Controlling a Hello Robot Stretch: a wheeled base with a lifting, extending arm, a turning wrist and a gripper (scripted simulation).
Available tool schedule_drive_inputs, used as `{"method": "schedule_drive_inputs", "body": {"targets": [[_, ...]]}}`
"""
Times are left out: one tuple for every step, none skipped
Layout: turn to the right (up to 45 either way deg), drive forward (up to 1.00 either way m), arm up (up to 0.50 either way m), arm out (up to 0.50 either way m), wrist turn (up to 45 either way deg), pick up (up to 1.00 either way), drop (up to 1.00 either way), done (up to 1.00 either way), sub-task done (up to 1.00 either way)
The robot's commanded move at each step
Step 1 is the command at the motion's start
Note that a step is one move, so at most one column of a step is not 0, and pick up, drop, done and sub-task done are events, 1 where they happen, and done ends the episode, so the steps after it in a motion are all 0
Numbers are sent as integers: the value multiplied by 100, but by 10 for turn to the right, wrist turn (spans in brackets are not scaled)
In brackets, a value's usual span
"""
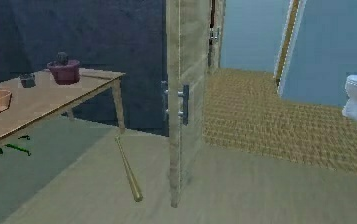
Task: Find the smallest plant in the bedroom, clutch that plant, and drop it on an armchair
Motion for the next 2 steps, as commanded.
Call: {"method": "schedule_drive_inputs", "body": {"targets": [[-210,0,0,0,0,0,0,0,0],[0,45,0,0,0,0,0,0,0]]}}
